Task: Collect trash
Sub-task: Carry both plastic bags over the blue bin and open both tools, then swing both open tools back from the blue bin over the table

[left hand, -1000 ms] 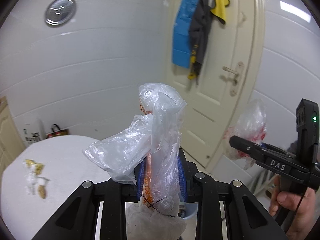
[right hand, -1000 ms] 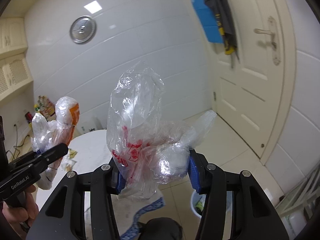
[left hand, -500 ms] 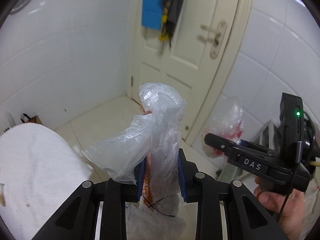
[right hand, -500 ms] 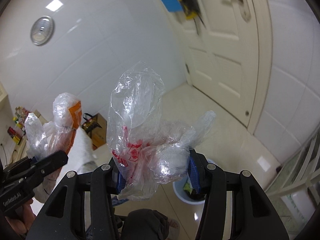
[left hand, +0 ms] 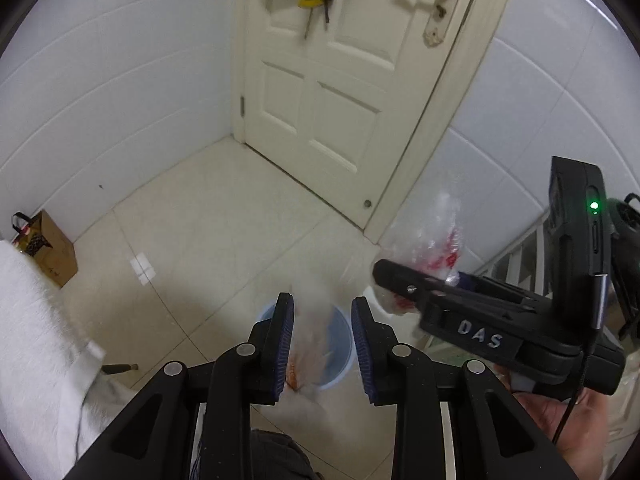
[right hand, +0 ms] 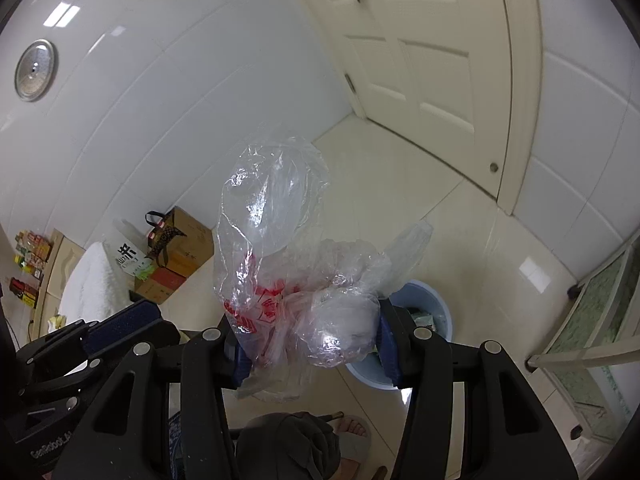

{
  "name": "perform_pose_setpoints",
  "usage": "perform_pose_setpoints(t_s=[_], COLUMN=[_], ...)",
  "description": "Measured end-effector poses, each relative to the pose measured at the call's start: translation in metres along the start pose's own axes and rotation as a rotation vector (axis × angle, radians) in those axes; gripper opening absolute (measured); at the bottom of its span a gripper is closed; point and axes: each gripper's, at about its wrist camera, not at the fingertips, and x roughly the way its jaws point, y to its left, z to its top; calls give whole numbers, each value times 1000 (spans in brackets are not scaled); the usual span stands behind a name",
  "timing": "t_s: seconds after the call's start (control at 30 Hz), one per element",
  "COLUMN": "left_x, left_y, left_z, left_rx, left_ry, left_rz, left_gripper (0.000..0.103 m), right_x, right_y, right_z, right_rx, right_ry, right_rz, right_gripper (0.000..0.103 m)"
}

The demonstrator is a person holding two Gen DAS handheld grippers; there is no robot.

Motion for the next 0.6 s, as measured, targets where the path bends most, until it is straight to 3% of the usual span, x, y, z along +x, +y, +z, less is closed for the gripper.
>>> perform_pose_setpoints(t_s=[0.07,0.13,0.17,0.2,0.23,0.3,0.6], left_x=[14,19,22,20,16,6,-36], left_y=[1,7,7,7,8,7,1], left_z=[8,12,18,20,19,18,-1], left_rx=[-11,-31,-34,-32,-28,-16,-35], left_ry=[20,28,21,0,-19,-56,-114], left_rz=[25,51,68,100,122,167,199], left_gripper=[34,56,63,78,91,101,102], right_x=[12,26,29,33,34,35,16], right_y=[-5,-15,-19,-23,-25,-29,-16], right_z=[1,2,1,-2,-3,-8,-23], right_rx=[15,53,71,88,94,109,125], right_ry=[24,47,55,62,63,67,44], right_rz=[-10,-34,-43,-51,-54,-79,-92], right_gripper=[56,76,93,103,103,103,103])
